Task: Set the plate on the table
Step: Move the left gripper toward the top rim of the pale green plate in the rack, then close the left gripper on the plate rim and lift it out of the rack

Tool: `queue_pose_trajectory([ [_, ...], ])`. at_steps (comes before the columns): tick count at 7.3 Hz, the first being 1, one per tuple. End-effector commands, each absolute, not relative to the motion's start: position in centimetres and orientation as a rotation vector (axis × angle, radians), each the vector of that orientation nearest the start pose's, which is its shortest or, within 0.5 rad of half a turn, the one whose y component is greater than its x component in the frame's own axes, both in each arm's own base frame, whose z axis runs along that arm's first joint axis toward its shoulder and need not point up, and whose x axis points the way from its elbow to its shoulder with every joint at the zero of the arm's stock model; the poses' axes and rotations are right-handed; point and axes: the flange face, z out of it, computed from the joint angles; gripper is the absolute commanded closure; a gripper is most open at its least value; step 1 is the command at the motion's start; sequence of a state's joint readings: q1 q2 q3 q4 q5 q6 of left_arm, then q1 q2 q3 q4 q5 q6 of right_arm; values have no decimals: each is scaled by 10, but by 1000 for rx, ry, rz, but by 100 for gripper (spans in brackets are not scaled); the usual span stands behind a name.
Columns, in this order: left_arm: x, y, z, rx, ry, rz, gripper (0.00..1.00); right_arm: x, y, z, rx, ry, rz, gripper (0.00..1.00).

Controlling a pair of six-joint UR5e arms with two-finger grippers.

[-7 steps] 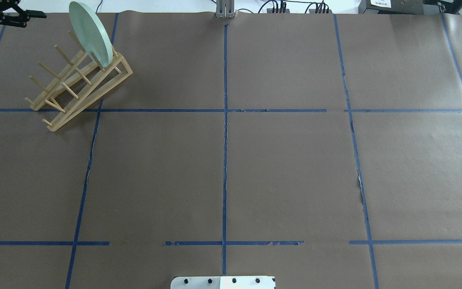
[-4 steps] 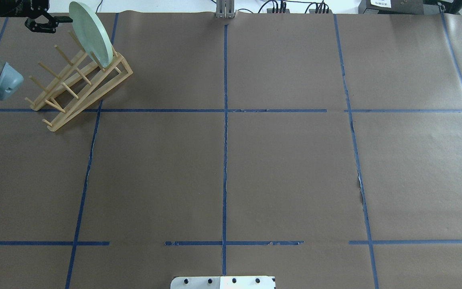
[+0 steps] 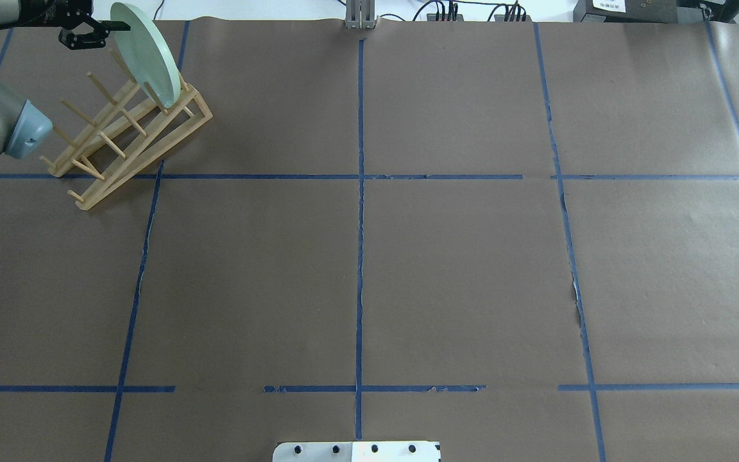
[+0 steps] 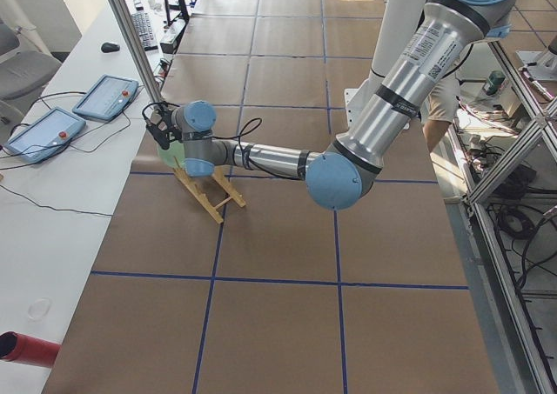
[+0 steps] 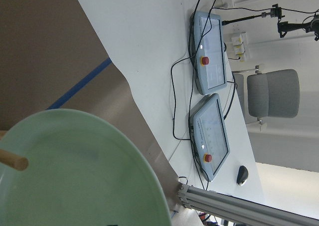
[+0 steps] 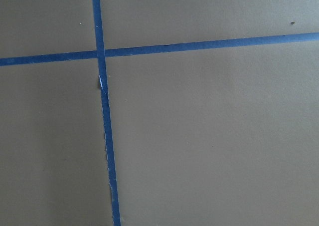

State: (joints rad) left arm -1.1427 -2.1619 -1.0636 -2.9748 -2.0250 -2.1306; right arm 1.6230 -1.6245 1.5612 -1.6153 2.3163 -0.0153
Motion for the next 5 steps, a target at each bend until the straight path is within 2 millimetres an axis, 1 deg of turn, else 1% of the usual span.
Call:
queue_pose_trajectory([
  [1, 222, -706, 389, 76, 1578, -1046, 32, 90, -456, 695, -77, -748, 75, 0],
  [2, 222, -706, 389, 73, 1578, -1046, 49, 90, -456, 695, -77, -748, 75, 0],
  [3, 222, -705, 383, 77, 1587, -1037, 84, 90, -456, 695, -77, -748, 75, 0],
  [4, 221, -703, 378, 82, 1597, -1024, 100, 90, -456, 695, -77, -748, 75, 0],
  [5, 218, -699, 364, 93, 1622, -1007, 100, 90, -456, 695, -77, -748, 75, 0],
])
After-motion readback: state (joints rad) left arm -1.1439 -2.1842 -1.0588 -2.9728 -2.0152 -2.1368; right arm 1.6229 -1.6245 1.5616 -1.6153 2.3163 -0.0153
